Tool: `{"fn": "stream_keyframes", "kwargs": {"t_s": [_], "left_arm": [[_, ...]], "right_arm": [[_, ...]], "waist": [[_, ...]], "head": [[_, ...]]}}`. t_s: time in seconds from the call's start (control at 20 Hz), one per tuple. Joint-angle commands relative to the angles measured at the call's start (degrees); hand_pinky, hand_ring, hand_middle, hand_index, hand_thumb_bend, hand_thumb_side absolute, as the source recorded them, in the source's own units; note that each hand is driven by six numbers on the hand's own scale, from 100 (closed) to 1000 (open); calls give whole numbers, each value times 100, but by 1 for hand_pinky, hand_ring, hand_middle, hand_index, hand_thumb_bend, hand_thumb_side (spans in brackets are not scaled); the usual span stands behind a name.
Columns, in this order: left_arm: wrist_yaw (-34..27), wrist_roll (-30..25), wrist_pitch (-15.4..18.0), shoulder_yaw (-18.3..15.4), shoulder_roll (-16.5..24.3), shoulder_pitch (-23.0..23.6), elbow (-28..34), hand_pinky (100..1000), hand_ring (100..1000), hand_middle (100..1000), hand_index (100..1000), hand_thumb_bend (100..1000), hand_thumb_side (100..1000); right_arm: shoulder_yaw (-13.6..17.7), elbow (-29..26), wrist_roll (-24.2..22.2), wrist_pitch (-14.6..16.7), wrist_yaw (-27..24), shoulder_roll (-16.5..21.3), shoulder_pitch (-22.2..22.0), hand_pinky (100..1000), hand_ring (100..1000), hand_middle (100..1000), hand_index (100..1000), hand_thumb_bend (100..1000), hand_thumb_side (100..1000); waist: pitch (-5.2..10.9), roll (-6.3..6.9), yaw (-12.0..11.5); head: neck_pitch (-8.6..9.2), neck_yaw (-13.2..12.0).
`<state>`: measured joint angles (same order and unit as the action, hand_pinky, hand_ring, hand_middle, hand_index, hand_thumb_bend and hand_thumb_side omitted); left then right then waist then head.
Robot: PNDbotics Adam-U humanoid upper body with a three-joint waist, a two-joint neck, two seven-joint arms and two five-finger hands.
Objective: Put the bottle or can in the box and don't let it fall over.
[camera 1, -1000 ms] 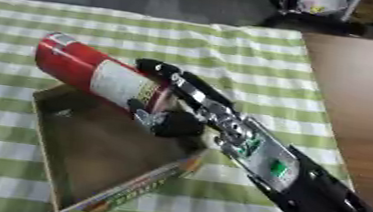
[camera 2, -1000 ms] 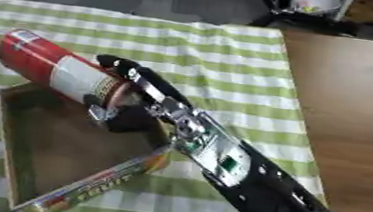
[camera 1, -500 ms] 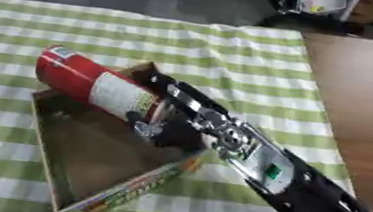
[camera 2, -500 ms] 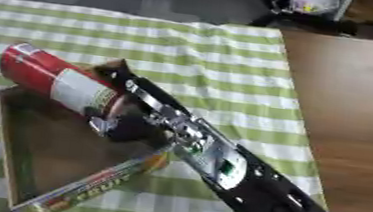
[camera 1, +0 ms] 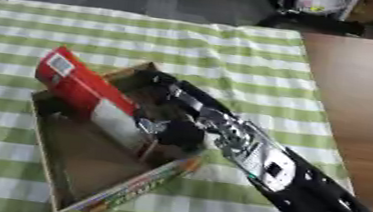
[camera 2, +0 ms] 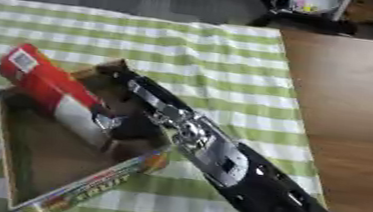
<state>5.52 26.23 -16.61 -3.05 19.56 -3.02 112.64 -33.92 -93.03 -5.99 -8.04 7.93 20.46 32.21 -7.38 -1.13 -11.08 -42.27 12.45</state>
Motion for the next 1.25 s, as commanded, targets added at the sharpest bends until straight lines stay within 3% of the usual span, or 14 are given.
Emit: {"fn": "stream_keyframes", "kwargs": {"t_s": [0.05,0.55,0.95,1.25], "left_arm": [[-26,-2,18,-48,69,-15,52,603,592,684,677,100,733],[-18,0,19,-63,73,-1,50,604,592,684,677,100,732],[1,32,9,-96,85,18,55,605,593,684,677,100,732],[9,44,0,-104,89,8,64,605,593,684,677,100,732]], "right_arm": [[130,-69,73,35,52,101,64,797,1000,1000,1000,100,436],[643,-523,572,-48,-121,233,36,764,1000,1000,1000,100,396],[1584,-721,1437,-105,25,569,-352,725,1000,1000,1000,100,296],[2083,-656,1890,-175,242,762,-612,722,1000,1000,1000,100,312]], "waist": [[92,14,3],[117,26,60],[111,49,132],[95,64,176]], "head": [[6,11],[24,30],[63,2],[77,-37]]}}
